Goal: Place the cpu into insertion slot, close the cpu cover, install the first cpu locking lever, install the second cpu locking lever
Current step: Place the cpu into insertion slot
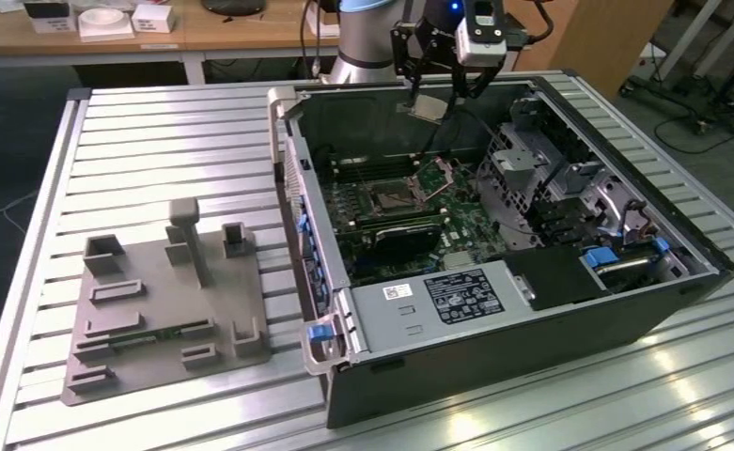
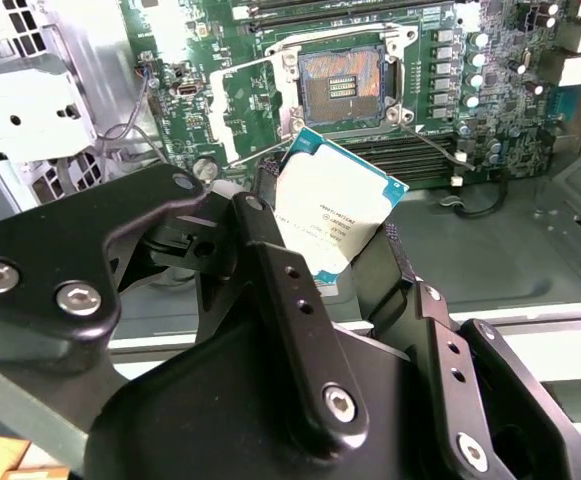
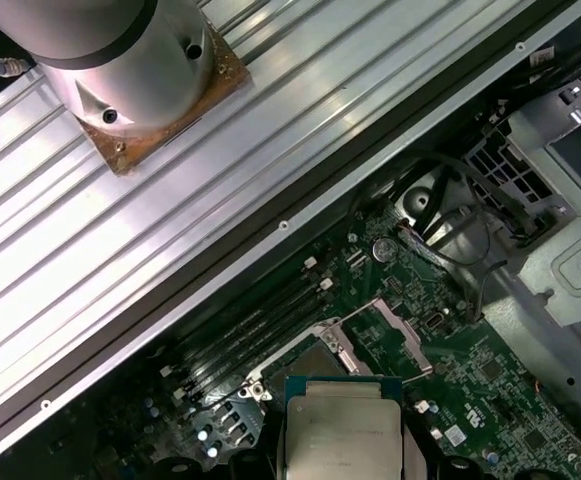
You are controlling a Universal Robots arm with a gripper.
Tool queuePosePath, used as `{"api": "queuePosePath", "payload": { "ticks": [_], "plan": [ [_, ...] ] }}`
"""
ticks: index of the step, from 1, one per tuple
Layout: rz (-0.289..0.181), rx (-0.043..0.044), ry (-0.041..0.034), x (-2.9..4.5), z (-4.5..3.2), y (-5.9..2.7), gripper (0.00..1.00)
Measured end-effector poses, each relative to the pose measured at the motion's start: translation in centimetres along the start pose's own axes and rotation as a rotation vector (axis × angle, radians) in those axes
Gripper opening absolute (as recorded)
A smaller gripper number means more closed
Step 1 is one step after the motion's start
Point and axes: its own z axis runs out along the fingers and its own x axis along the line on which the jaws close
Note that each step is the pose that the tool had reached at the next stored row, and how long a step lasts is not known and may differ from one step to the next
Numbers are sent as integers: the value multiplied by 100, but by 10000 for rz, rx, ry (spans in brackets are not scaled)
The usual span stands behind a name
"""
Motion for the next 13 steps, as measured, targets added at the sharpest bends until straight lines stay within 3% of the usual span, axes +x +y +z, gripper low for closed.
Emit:
{"api": "queuePosePath", "payload": {
  "ticks": [5,13],
  "plan": [
    [401,-9,-36,0,2,0,54],
    [1520,-28,-138,3,14,-4,54]
  ]
}}
